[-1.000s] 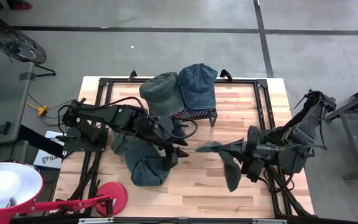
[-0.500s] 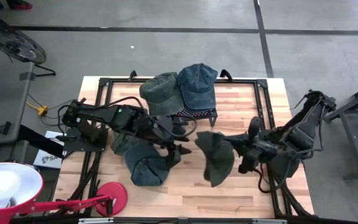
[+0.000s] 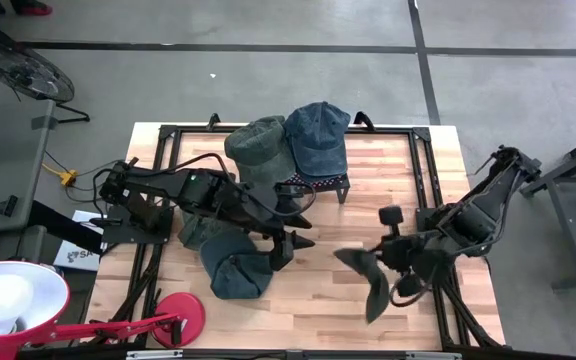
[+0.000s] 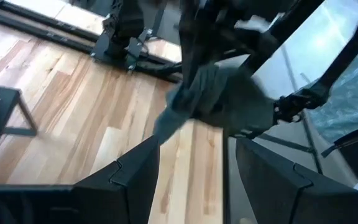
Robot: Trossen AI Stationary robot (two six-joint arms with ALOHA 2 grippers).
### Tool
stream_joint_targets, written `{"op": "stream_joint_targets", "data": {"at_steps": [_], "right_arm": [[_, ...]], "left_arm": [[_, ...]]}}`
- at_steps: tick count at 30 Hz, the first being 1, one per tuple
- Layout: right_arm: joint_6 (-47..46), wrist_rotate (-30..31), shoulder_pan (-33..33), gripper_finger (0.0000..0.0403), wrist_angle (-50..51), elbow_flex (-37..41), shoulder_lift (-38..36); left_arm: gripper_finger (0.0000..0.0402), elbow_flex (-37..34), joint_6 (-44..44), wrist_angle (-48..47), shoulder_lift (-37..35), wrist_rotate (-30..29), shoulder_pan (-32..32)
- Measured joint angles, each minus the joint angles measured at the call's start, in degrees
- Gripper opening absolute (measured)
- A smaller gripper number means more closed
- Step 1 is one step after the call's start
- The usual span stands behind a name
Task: Pick & Place hat
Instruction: Stack the dark green cap on top of the dark green cap on the shelf
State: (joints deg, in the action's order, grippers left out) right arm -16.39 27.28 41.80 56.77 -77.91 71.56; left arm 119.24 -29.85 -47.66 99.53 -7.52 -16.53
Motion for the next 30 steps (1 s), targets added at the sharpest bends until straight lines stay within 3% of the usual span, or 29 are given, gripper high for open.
{"op": "stream_joint_targets", "data": {"at_steps": [6,14,30], "right_arm": [[-2.0,-18.4,-3.6,0.0000,7.7,0.0,0.5],[-7.4,-31.6,-6.9,0.0000,13.0,0.0,0.5],[-4.7,-31.6,-6.9,0.0000,-1.1,0.0,0.5]], "left_arm": [[0.0205,0.0,0.0,1.8,0.0,0.5,0.0],[0.0204,0.0,-1.5,1.8,0.0,0.5,0.0],[0.0204,-0.1,9.0,14.1,9.5,1.7,-0.3]]}}
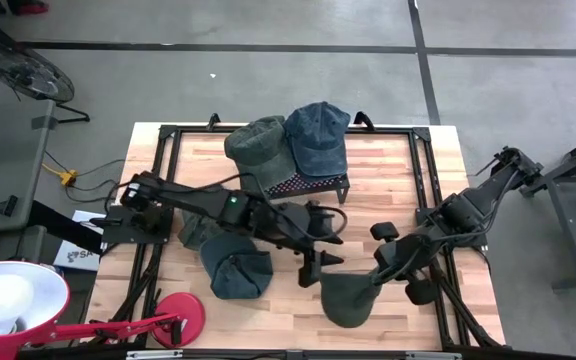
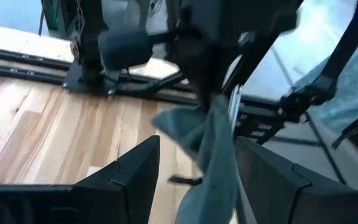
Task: Pick & Place hat
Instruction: Stack the dark green cap on top of the dark green cap on the shelf
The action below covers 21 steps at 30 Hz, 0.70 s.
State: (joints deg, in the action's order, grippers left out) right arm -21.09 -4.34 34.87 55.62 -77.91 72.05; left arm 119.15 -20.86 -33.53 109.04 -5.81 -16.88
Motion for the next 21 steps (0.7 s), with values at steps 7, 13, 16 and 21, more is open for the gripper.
{"op": "stream_joint_targets", "data": {"at_steps": [7,13,16,21], "right_arm": [[-0.9,2.5,-0.5,0.0000,-2.4,0.0,0.0],[-1.4,5.2,-1.7,0.0000,-2.8,0.0,0.0],[-1.5,5.6,-2.5,0.0000,-3.3,0.0,0.0],[-1.5,7.5,-3.6,0.0000,-3.6,0.0,0.0]], "left_arm": [[0.0204,0.0,3.3,9.2,3.9,0.9,0.0],[0.0204,0.0,4.7,10.5,5.7,0.7,0.0],[0.0204,0.0,4.7,10.8,6.5,0.3,0.0],[0.0205,0.1,4.7,9.6,6.5,0.3,0.0]]}}
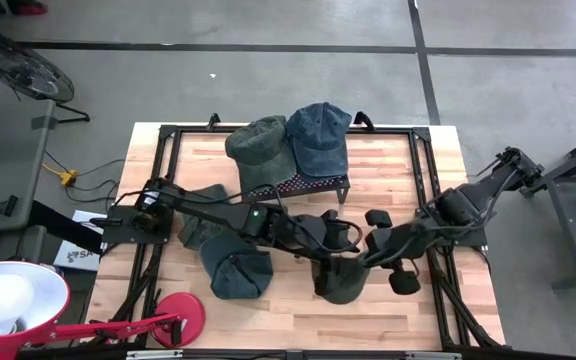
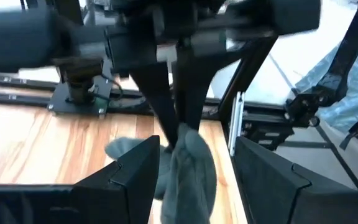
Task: Pick & Place hat
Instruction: Stack the dark green cap on top of the dark green cap on the shelf
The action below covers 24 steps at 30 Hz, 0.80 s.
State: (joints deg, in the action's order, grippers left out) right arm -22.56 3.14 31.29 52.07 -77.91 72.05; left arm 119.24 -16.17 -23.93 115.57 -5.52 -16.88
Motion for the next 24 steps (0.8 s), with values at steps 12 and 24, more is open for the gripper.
{"op": "stream_joint_targets", "data": {"at_steps": [12,24], "right_arm": [[0.3,2.6,-0.2,0.0000,-3.8,0.0,0.0],[-0.1,4.0,-0.2,0.0000,-3.9,0.0,0.0]], "left_arm": [[0.0205,0.0,-0.7,-2.0,0.0,0.0,0.0],[0.0132,0.0,-2.3,-4.3,0.0,-0.5,0.0]]}}
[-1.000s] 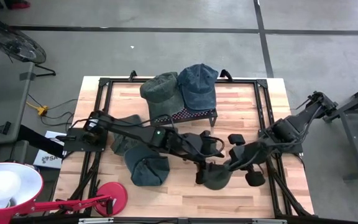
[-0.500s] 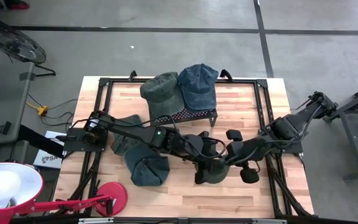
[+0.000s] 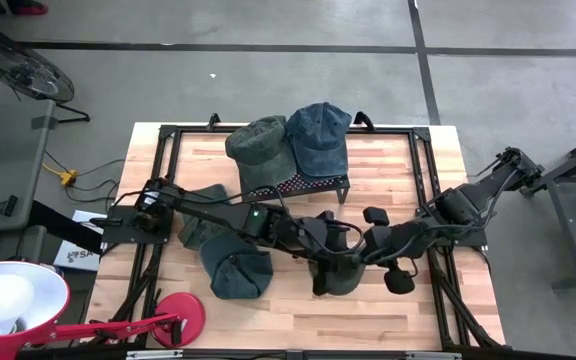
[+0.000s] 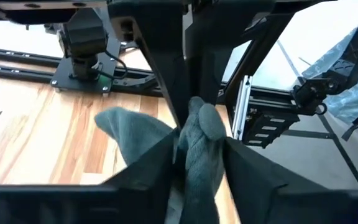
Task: Pick & Place hat
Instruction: Stack the dark green cap on top of the dark green cap on the shelf
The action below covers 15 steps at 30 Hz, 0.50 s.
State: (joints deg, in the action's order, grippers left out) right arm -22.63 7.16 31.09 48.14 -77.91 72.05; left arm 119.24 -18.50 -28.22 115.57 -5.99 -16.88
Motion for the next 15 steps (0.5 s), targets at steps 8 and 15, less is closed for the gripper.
{"op": "stream_joint_targets", "data": {"at_steps": [8,15], "right_arm": [[-0.4,0.0,0.0,0.0000,0.0,0.0,0.0],[-0.5,-0.8,0.0,0.0010,0.0,0.0,0.0]], "left_arm": [[0.0011,0.0,0.0,-0.4,0.0,-0.6,0.0],[0.0006,0.0,0.4,-0.7,-0.2,1.0,0.0]]}}
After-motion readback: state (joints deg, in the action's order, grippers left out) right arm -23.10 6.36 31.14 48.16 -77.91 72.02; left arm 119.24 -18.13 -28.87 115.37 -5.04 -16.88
